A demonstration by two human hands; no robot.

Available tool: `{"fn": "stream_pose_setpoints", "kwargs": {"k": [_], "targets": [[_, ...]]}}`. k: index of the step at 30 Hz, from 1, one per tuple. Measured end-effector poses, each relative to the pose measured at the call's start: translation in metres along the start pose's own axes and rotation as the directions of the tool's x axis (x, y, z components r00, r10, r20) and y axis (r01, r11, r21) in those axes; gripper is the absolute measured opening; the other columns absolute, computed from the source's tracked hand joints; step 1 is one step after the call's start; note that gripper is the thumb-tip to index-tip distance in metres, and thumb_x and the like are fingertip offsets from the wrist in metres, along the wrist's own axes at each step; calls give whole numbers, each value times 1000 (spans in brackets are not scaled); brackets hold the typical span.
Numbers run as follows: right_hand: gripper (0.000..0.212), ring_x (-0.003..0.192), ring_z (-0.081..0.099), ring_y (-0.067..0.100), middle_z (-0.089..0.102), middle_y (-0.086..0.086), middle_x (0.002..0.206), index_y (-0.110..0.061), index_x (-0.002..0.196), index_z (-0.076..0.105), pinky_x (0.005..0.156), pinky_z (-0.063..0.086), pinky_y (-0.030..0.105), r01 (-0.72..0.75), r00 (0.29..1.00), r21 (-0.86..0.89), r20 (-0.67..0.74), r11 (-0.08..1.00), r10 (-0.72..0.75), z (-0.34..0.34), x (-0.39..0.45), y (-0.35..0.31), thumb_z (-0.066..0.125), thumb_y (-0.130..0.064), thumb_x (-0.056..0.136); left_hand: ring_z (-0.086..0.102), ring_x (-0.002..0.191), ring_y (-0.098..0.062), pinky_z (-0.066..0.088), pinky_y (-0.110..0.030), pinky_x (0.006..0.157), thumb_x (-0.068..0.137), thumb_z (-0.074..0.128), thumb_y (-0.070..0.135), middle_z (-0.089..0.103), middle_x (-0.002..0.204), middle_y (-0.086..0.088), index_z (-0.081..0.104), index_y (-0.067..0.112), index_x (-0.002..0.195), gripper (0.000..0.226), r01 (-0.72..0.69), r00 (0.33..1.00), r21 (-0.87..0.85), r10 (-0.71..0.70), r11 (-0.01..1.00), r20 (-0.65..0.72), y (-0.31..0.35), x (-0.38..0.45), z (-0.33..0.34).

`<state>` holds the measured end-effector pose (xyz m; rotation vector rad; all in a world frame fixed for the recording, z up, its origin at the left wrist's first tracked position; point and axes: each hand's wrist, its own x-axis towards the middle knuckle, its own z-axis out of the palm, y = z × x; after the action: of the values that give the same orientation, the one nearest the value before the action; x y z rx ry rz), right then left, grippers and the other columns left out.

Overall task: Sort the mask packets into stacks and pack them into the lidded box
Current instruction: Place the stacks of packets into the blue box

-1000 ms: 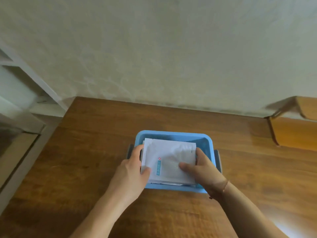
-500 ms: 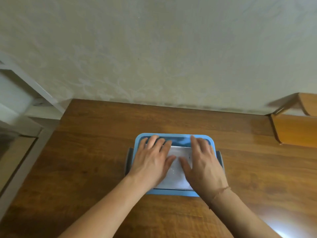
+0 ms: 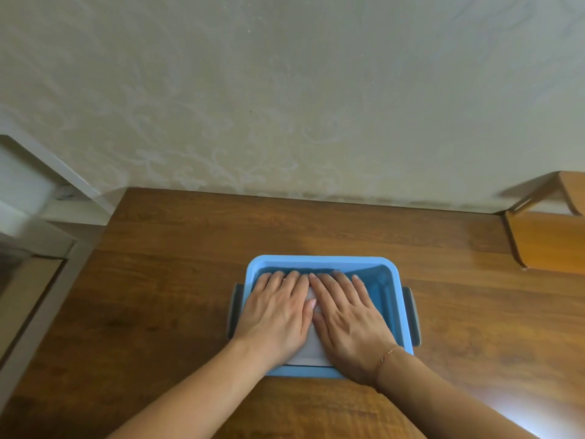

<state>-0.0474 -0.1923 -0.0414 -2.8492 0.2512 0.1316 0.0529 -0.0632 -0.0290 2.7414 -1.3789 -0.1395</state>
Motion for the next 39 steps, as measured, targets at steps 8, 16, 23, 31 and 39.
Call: {"fn": "stream_pose_setpoints", "kwargs": {"k": [8,16,23,31,39], "targets": [[61,143,32,29,41,4,151,-15,148,29,115,24,52,18,997,38,-81,999,-15,-12,-7,-2,31,-49,97,40,138,-16,23,-41,120,99,17,49,48,146,0,38,18,147,61,-4,997,-147,-8,989,-80,-6,-8,-4],[41,106,64,11,66,-6,121,-26,127,53,88,55,31,-419,806,907,351,42,477,-31,-36,-1,65,-34,88,28,144,-13,35,-38,109,90,34,62,23,160,9,16,37,153,70,469,806,-761,-569,448,163,-18,-55,-2],[29,92,65,18,69,3,101,-14,112,62,73,52,34,-583,694,791,604,-185,392,-34,-5,9,55,-37,96,35,141,-17,41,-50,108,97,36,58,25,159,12,13,45,152,61,497,795,-768,-567,404,216,-25,-43,0],[37,99,69,27,71,12,112,-9,126,55,77,58,38,-622,722,770,633,-139,280,-26,6,7,62,-22,92,38,133,-8,39,-33,99,102,30,47,31,155,10,20,42,152,51,464,811,-715,-576,522,106,-21,-49,8],[37,86,57,-2,58,-18,107,-29,122,52,73,45,7,-433,866,662,118,612,486,-64,-33,1,68,-28,88,44,134,-10,42,-33,108,100,40,41,50,144,1,48,17,140,47,-8,944,-520,-164,854,-285,-50,-30,-24]]}}
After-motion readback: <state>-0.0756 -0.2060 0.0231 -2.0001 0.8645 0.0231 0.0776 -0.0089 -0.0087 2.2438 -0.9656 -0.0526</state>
